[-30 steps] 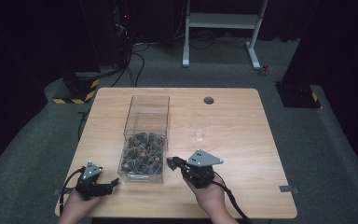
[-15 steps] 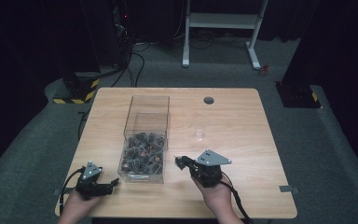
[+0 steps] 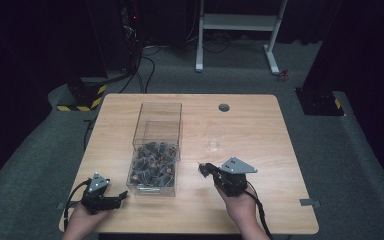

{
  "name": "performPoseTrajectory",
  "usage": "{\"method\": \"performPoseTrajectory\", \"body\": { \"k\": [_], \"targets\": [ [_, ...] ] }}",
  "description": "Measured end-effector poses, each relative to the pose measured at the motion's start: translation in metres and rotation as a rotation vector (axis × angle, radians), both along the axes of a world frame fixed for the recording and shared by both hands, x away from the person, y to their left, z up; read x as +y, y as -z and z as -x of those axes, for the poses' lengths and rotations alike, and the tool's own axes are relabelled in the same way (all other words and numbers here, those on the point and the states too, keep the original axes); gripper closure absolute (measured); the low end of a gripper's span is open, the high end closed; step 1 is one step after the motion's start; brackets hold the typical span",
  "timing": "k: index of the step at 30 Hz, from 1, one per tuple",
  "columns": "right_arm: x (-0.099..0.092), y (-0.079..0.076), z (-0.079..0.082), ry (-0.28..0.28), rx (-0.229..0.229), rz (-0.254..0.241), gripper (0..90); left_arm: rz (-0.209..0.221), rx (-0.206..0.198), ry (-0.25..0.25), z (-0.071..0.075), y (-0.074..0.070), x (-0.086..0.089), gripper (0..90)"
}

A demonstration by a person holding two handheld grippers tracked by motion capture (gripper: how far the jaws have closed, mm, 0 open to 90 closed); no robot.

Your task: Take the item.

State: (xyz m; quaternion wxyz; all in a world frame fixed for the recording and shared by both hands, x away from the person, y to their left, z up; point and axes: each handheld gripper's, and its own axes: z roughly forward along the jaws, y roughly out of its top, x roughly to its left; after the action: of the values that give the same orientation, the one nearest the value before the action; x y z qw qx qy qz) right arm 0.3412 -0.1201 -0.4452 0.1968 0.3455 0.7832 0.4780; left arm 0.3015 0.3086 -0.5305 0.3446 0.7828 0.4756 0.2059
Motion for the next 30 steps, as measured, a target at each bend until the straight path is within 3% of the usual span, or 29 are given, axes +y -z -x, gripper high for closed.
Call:
{"method": "performPoseTrajectory", "body": {
  "k": [17, 30],
  "targets": [
    [-0.011, -0.001, -0.017, 0.057, -0.004, 0.004, 90.0, -0.001, 0.0, 0.0, 0.0, 0.0, 0.0, 14.3],
    [-0.017, -0.013, -0.031, 0.093, -0.03, 0.007, 90.0, 0.0, 0.0, 0.0, 0.0, 0.0, 0.0, 14.3]
  ]
}}
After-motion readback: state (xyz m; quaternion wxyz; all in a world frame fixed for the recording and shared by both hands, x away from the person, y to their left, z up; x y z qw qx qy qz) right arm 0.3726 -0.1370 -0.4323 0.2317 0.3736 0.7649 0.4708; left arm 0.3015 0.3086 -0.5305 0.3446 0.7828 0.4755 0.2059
